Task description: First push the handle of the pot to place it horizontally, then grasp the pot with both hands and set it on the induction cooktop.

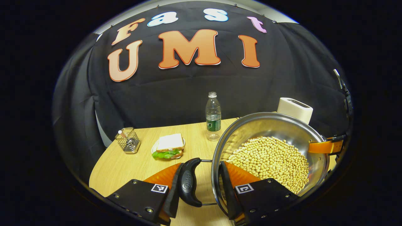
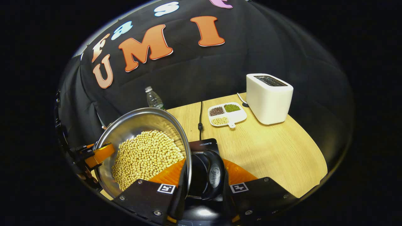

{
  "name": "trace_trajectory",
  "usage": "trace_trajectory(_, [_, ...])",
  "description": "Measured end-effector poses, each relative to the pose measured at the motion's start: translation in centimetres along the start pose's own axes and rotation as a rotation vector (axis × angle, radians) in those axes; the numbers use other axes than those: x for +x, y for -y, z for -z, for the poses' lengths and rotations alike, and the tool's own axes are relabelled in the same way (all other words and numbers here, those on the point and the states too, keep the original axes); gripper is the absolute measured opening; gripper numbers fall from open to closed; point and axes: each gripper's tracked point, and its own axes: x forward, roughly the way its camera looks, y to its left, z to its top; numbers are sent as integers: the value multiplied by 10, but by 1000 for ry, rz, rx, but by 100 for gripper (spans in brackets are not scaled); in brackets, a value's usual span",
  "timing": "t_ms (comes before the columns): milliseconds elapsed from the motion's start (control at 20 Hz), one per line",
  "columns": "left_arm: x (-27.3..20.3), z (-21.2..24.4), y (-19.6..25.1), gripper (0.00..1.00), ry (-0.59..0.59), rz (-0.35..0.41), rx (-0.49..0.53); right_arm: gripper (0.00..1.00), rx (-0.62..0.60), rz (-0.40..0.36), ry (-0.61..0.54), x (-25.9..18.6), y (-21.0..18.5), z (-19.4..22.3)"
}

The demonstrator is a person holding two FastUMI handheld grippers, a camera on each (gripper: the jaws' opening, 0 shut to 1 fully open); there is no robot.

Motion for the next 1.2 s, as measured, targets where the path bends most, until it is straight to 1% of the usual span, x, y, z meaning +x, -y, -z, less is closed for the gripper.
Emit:
trace_trajectory(150, [14, 12, 11, 62, -25, 23, -19, 49, 6, 18, -11, 6, 11, 8])
trace_trajectory(350, [25, 23, 20, 63, -48, 39, -36, 49, -1, 35, -10, 10, 20, 9])
trace_trajectory(750, [33, 27, 22, 62, -39, 46, -37, 49, 0, 36, -9, 18, 20, 9])
trace_trajectory(1200, [39, 28, 23, 62, -39, 39, -3, 49, 29, 18, -30, 32, 21, 11])
